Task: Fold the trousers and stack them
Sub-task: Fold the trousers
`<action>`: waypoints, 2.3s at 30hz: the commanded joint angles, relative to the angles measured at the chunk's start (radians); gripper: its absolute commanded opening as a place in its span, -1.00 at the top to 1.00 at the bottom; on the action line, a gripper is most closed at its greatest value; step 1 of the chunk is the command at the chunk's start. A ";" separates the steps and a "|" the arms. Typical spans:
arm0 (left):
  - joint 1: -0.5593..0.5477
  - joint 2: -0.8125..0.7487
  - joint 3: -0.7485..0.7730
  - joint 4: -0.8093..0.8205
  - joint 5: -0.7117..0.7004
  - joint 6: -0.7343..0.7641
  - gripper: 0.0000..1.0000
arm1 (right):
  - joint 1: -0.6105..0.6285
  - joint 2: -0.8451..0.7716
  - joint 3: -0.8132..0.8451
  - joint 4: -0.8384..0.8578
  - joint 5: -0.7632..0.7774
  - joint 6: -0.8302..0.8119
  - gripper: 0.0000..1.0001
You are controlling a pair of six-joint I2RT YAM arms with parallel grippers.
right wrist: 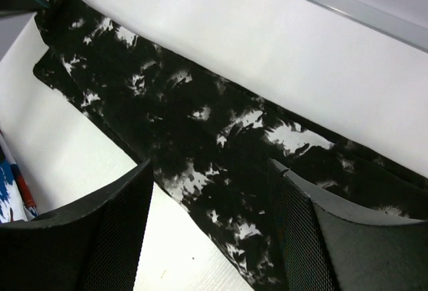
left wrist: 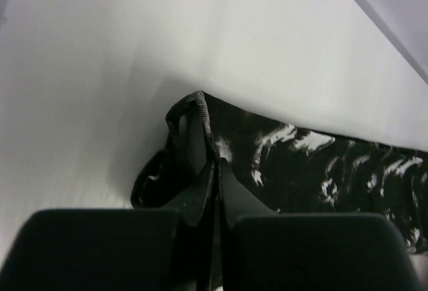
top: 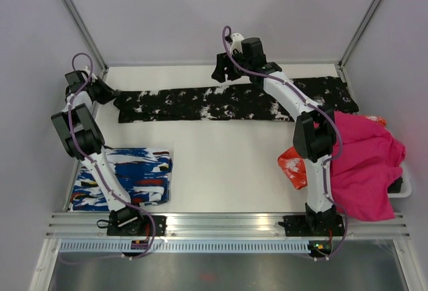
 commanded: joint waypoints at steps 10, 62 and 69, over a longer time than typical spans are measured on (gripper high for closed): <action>0.002 -0.236 0.188 -0.429 -0.158 -0.118 0.95 | 0.039 0.050 0.036 0.057 0.076 0.036 -0.50; -0.067 -0.033 0.168 -0.066 -0.457 -0.160 0.95 | 0.033 0.145 0.050 -0.064 0.342 0.019 -0.57; -0.070 0.007 0.181 -0.215 -0.557 -0.200 0.95 | 0.015 0.142 0.044 -0.078 0.342 0.039 -0.57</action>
